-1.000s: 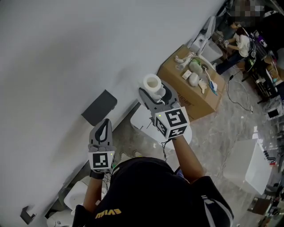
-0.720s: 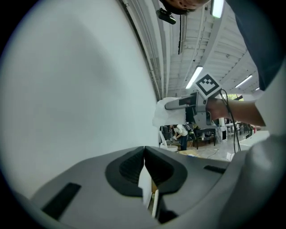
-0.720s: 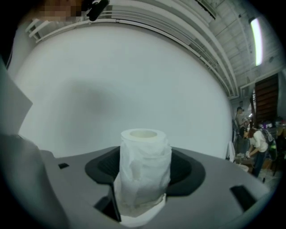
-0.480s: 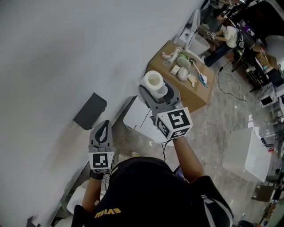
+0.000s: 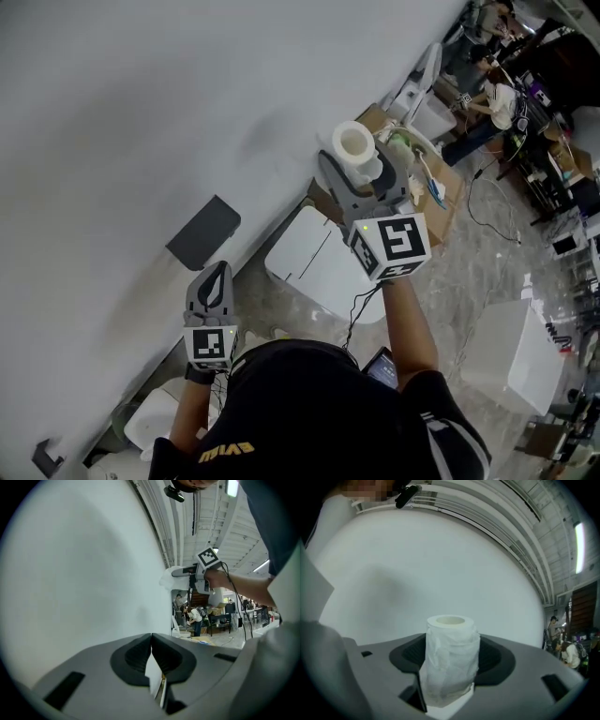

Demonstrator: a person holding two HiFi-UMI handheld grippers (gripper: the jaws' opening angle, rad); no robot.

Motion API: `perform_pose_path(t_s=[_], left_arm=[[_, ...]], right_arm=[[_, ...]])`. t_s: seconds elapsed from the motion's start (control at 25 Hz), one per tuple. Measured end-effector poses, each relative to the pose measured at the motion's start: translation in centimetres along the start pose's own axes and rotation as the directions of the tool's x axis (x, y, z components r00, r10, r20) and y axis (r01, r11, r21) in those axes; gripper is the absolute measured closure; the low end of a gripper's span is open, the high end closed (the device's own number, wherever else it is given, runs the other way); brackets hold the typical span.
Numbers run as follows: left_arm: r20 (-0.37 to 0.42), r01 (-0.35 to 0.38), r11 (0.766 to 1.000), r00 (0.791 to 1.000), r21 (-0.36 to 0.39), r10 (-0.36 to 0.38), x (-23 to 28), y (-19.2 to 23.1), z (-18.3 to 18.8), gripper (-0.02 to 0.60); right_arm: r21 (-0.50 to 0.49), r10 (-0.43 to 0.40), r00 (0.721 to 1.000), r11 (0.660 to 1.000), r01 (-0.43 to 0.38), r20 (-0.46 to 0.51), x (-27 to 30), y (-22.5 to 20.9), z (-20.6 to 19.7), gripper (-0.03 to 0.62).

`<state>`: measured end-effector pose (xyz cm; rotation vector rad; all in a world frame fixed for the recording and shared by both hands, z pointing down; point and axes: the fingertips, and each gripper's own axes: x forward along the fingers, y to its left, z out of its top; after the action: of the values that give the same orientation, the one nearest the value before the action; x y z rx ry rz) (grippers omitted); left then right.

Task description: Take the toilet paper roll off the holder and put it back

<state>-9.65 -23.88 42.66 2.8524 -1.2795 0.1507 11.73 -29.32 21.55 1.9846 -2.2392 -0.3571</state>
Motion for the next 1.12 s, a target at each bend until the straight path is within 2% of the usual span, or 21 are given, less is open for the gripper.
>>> perform_pose_path(t_s=[0.16,0.32,0.48,0.68,0.96,1.12], left_arm=[[0.019,-0.075,0.997,0.997,-0.013,0.076,-1.1,1.2,-0.3,0.569],[0.036,-0.157,0.986,0.987,-0.064,0.159,-2.8,3.0,-0.1,0.569],[0.019,-0.268,0.96,0.962,-0.084,0.271,-5.5,5.4,-0.6,0.569],[-0.015,-0.376,0.924,0.927,-0.077,0.376,-8.9,7.5,-1.5,0.569],[-0.032,-0.484,0.87,0.875,-0.09,0.483,-13.1,9.1,-1.7,0.569],[-0.052,-0.521,0.848,0.853,-0.099,0.519,-14.8,9.5,-2.3,0.569]], right_arm=[[-0.051,0.046,0.998,0.998,-0.044,0.042,1.5,0.7,1.9,0.306],[-0.125,0.099,0.993,0.988,-0.09,0.066,3.5,2.8,3.4,0.306],[-0.139,0.197,0.976,0.973,-0.184,0.088,5.9,6.3,5.0,0.306],[-0.134,0.3,0.949,0.949,-0.286,0.097,7.4,10.7,5.4,0.306],[-0.116,0.442,0.895,0.894,-0.433,0.068,8.0,17.5,4.0,0.306],[-0.058,0.488,0.871,0.872,-0.486,0.049,8.0,20.2,2.0,0.306]])
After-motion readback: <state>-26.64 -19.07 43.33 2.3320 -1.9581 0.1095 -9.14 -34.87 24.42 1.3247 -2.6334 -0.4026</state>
